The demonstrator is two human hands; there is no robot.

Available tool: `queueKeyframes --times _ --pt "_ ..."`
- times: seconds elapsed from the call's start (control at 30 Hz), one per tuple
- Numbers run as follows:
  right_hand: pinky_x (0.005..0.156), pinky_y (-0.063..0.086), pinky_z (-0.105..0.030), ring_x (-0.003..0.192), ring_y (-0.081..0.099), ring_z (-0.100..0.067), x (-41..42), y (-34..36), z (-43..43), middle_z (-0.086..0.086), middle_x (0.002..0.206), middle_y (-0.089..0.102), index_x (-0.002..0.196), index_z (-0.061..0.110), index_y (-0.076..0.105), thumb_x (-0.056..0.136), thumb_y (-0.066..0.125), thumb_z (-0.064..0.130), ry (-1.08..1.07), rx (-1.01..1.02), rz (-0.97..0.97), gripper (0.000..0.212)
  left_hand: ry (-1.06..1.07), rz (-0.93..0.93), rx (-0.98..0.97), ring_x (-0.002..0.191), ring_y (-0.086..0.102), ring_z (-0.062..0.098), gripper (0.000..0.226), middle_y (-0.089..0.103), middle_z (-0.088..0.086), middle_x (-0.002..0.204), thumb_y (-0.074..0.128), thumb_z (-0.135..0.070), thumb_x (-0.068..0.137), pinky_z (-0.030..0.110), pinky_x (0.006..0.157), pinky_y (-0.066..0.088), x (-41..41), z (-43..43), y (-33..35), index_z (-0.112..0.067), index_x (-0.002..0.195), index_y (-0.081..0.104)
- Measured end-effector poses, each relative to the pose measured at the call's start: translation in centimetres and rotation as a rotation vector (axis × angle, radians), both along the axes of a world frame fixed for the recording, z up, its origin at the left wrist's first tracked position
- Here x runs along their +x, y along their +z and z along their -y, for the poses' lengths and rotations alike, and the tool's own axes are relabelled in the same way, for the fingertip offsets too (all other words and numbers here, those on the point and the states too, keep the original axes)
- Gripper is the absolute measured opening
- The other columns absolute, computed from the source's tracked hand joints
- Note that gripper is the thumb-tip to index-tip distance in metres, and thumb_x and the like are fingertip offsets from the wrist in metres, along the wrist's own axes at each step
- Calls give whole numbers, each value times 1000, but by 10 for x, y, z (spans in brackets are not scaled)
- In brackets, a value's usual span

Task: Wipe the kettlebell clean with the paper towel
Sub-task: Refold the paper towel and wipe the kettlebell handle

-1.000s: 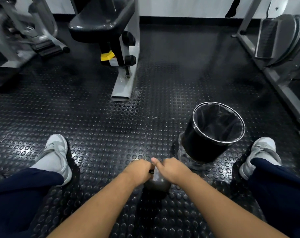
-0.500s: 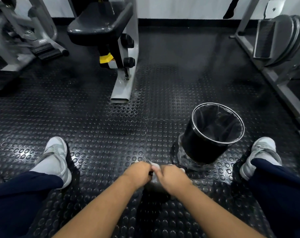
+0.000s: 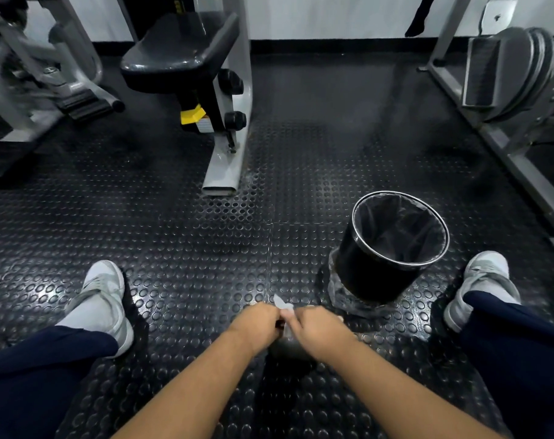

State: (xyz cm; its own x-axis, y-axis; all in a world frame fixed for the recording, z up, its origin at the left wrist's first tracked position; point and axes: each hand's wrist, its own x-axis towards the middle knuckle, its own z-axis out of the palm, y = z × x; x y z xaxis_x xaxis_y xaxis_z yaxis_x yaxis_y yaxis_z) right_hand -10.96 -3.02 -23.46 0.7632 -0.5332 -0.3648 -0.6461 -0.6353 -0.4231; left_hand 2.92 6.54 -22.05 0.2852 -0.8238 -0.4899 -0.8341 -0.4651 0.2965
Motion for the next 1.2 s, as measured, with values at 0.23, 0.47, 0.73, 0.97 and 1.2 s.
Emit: queueKeyframes --times 0.23,0.47,0.73,0.97,1.2 --pt "89 51 -38 105 66 -23 -37 -13 15 -1 108 71 107 23 65 102 24 68 -47 24 34 61 -32 -25 -13 107 69 27 26 75 4 114 67 -26 98 33 93 53 1 1 -2 -24 123 68" --pt "88 48 -36 101 64 -22 -11 -14 4 -3 108 70 104 19 64 101 22 71 -6 -5 53 68 2 1 -16 104 71 29 16 74 6 109 65 -22 98 33 86 53 -1 -2 -2 -19 113 69" --pt "90 48 -35 100 61 -16 -37 -19 15 6 100 67 99 25 62 97 15 75 -33 17 108 68 -18 5 2 108 69 29 26 74 6 115 67 -31 99 33 90 52 1 0 -7 -22 123 67" --pt "95 46 -38 109 62 -26 1 -10 -5 -8 112 68 108 14 64 107 21 62 58 -9 33 64 14 19 7 98 70 31 15 75 10 106 60 -14 96 34 81 52 0 -1 -5 -15 105 71" --pt "99 42 -29 118 59 -18 -36 -19 8 2 120 67 121 21 64 104 25 66 -23 60 115 62 -29 -3 23 108 69 28 28 74 5 115 69 -35 97 36 95 55 3 3 -10 -24 123 68"
